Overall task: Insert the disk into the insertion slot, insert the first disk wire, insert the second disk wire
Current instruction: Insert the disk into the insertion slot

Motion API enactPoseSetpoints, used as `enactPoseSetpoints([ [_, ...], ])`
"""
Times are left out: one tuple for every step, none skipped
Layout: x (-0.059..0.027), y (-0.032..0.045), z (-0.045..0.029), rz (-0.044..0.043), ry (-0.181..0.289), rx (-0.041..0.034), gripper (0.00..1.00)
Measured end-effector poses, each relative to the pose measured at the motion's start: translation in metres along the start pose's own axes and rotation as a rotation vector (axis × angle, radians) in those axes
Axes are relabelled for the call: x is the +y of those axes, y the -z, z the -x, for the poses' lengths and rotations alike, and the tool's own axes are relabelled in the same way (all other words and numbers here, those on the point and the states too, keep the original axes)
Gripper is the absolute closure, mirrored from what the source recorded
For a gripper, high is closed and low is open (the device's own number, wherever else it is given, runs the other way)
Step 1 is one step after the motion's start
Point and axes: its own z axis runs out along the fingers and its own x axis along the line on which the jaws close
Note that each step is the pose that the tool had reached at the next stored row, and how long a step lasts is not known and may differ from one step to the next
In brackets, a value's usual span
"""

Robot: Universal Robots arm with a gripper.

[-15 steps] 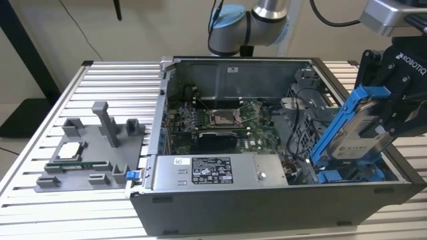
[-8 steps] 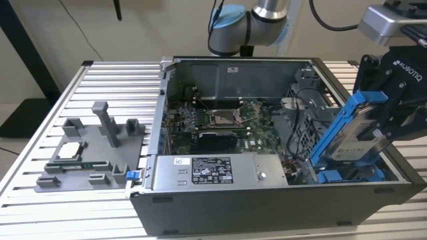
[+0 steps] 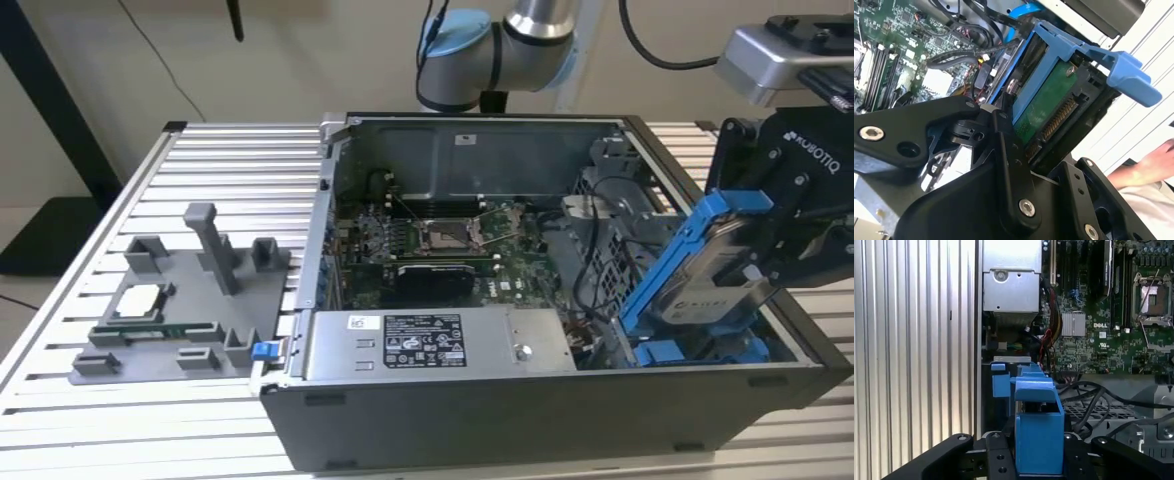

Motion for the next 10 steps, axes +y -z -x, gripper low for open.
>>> enactPoseSetpoints([
  [0.0000,-0.0008,-0.0001,0.0002,0.000,0.0006,0.00],
  [0.0000,-0.0018,-0.0001,0.0008,0.000,0.0009,0.00],
  [0.0000,-0.0032,-0.0002,0.0011,0.000,0.0010,0.00],
  [-0.0001,-0.0047,-0.0003,0.0013,0.000,0.0005,0.00],
  [-0.0007,-0.0069,-0.0003,0.0007,0.000,-0.0016,0.00],
  [-0.0006,-0.0085,-0.0005,0.0017,0.000,-0.0016,0.00],
  [-0.0006,-0.0084,-0.0004,0.0027,0.000,-0.0008,0.00],
  [-0.0004,-0.0083,-0.0004,0.0042,0.000,-0.0005,0.00],
  [-0.0004,-0.0082,-0.0004,0.0061,0.000,-0.0003,0.00],
  [-0.0005,-0.0080,-0.0003,0.0088,0.000,0.0000,0.00],
])
